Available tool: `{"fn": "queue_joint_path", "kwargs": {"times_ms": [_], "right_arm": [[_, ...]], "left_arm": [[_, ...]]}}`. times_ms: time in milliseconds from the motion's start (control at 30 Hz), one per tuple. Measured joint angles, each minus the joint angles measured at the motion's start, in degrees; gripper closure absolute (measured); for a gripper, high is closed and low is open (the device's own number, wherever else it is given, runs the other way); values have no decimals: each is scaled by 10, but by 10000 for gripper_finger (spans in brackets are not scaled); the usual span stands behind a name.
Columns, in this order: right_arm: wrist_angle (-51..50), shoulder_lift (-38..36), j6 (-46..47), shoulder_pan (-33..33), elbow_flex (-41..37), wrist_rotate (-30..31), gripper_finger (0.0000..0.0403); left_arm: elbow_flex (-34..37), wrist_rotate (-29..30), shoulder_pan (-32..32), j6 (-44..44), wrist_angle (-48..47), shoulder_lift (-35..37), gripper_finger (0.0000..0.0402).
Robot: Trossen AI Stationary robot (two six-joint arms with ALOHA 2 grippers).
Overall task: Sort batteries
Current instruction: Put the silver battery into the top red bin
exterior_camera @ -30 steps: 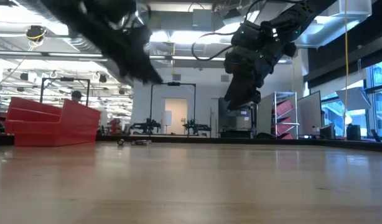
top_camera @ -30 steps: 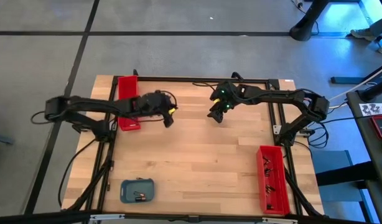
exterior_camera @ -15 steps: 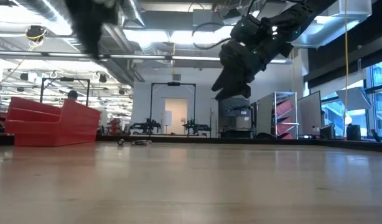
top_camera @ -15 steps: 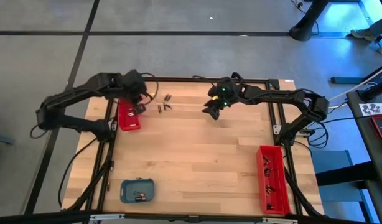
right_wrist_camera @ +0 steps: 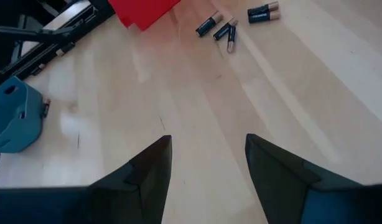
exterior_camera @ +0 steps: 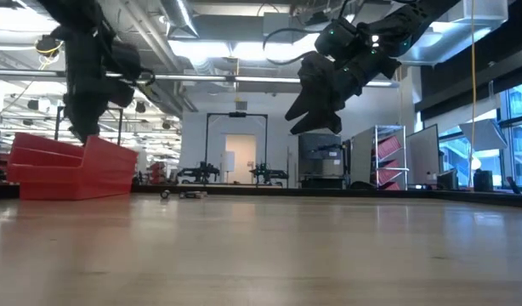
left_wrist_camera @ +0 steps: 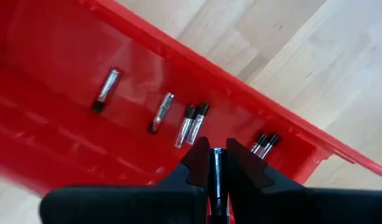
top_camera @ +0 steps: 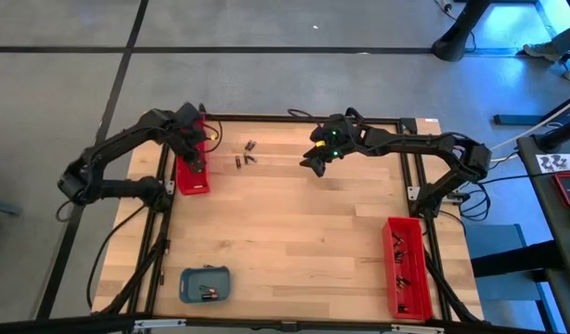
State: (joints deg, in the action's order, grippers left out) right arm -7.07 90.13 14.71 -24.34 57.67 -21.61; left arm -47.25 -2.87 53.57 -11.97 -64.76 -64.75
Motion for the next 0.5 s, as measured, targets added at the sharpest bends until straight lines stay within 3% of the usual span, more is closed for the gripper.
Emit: {"fn": "queue_joint_path", "kwargs": {"times_ms": [300, 500], "right_arm": [[1, 0, 34, 0, 0, 0, 198], [4, 0, 62, 2, 0, 1, 198]], "left_arm": [[10, -13, 70, -87, 68, -48, 379], [12, -19, 72, -97, 67, -54, 379]]}}
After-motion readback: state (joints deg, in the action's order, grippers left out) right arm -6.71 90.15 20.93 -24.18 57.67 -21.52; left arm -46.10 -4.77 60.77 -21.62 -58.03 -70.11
